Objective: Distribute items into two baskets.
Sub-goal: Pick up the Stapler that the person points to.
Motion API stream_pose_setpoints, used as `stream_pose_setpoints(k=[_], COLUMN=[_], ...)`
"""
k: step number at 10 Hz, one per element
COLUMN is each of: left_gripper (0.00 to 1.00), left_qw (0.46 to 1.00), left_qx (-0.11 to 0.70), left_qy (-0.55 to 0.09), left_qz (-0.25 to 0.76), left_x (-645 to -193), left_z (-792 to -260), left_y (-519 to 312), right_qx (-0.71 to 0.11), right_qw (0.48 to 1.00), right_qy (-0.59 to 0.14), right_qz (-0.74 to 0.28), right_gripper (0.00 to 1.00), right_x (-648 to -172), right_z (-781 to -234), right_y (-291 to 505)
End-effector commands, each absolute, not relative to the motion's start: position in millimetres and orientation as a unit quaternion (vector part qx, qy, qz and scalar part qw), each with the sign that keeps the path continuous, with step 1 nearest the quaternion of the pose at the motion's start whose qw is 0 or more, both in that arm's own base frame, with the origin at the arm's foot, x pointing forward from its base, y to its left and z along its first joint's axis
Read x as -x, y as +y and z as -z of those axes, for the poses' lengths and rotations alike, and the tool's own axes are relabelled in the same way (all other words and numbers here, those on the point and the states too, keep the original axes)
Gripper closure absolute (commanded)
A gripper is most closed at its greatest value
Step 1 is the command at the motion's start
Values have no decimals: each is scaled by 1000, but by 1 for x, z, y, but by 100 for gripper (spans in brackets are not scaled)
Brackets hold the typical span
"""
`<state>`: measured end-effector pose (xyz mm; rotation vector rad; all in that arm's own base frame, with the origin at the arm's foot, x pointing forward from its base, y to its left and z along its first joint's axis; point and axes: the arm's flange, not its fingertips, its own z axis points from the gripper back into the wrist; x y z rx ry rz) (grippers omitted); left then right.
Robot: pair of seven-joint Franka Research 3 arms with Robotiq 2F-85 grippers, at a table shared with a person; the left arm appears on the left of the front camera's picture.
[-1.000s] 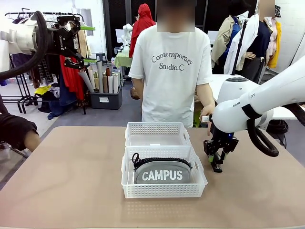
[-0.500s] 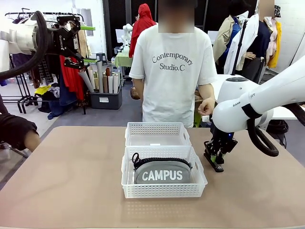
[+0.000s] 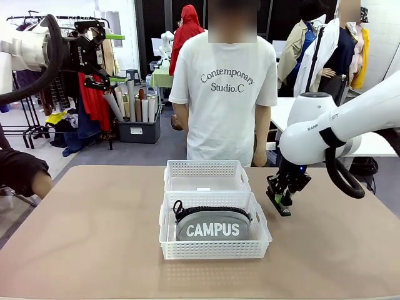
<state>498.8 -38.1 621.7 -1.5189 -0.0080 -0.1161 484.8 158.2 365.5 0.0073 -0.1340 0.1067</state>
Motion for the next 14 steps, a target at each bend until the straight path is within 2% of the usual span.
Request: stream_pose_setpoints(k=[1, 4, 10, 14], left_gripper=[0, 0, 0, 0], left_qw=[723, 723, 723, 723], left_qx=[689, 689, 689, 689], left_qy=[-5, -5, -5, -5], left_qz=[53, 53, 53, 53], left_x=[-497, -497, -497, -497], left_z=[-623, -623, -623, -623], left_y=[-37, -37, -37, -37], right_qx=[2, -8, -34, -43], right_qw=[997, 1000, 999, 997], right_qy=[-75, -8, -27, -53], right_qz=[-11, -14, 16, 32], right_gripper=[100, 100, 100, 100], right_x=[-477, -471, -492, -499], right_z=[-402, -465, -573, -611], right_y=[168, 172, 185, 184])
